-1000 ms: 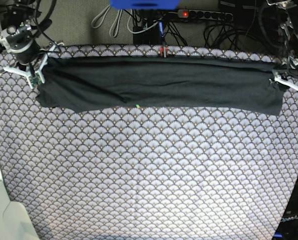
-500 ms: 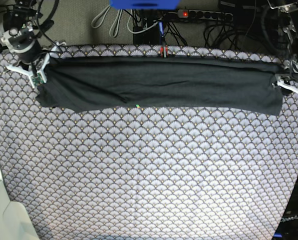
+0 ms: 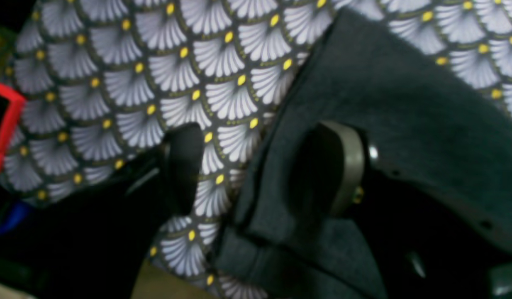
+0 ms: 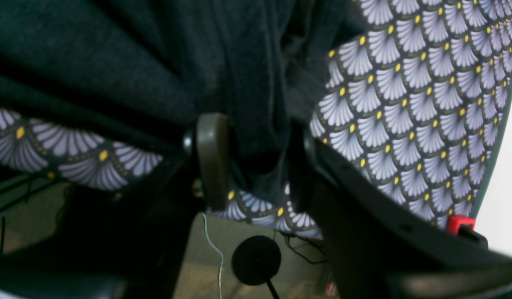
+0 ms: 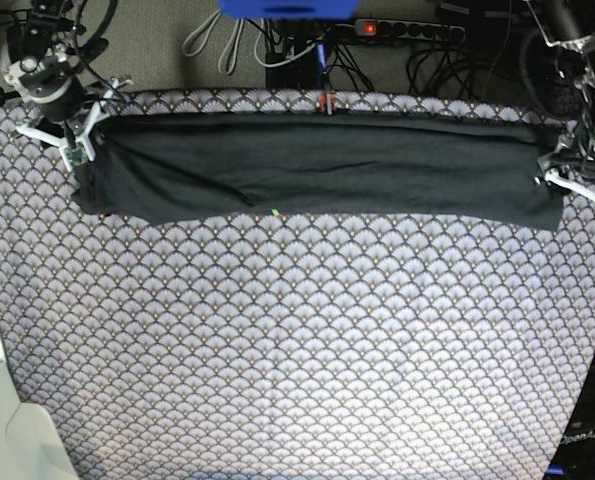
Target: Fold the T-shirt properly
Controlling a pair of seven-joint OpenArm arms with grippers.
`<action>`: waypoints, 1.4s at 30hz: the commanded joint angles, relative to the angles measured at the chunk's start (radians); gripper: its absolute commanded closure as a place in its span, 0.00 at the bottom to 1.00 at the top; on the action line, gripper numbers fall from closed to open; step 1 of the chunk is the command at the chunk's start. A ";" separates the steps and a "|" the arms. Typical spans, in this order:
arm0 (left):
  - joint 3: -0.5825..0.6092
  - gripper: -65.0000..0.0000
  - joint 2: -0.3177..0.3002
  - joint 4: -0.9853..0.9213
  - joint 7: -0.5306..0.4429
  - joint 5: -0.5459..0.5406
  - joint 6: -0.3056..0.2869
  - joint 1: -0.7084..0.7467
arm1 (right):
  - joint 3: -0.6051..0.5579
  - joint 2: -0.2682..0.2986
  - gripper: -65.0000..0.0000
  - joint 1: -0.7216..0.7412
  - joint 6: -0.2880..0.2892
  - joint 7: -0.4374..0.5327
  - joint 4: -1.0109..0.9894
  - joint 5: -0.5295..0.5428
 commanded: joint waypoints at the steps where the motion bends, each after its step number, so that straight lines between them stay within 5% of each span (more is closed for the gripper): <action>1: -0.004 0.37 -0.022 0.004 -0.012 -0.002 0.000 -0.013 | 0.003 0.010 0.64 -0.002 -0.008 0.016 0.013 0.012; 21: 0.097 0.38 -0.017 -0.048 -0.013 -0.008 0.000 0.016 | 0.003 0.011 0.64 0.015 -0.008 0.016 0.013 0.012; 24: 0.097 0.55 -0.017 -0.096 -0.020 -0.008 -0.002 0.016 | 0.003 0.011 0.64 0.018 -0.008 0.016 0.013 0.012; 29: 0.097 0.99 -0.021 -0.134 -0.017 -0.008 -0.002 0.017 | 0.003 0.011 0.64 0.020 -0.008 0.016 0.013 0.012; 35: 0.091 1.00 -0.021 -0.107 -0.012 -0.007 -0.002 0.021 | 0.003 0.011 0.64 0.032 -0.008 0.015 0.013 0.010; 42: 0.096 1.00 0.013 0.196 -0.009 -0.004 0.009 0.087 | 0.002 0.011 0.64 0.032 -0.008 0.015 0.013 0.009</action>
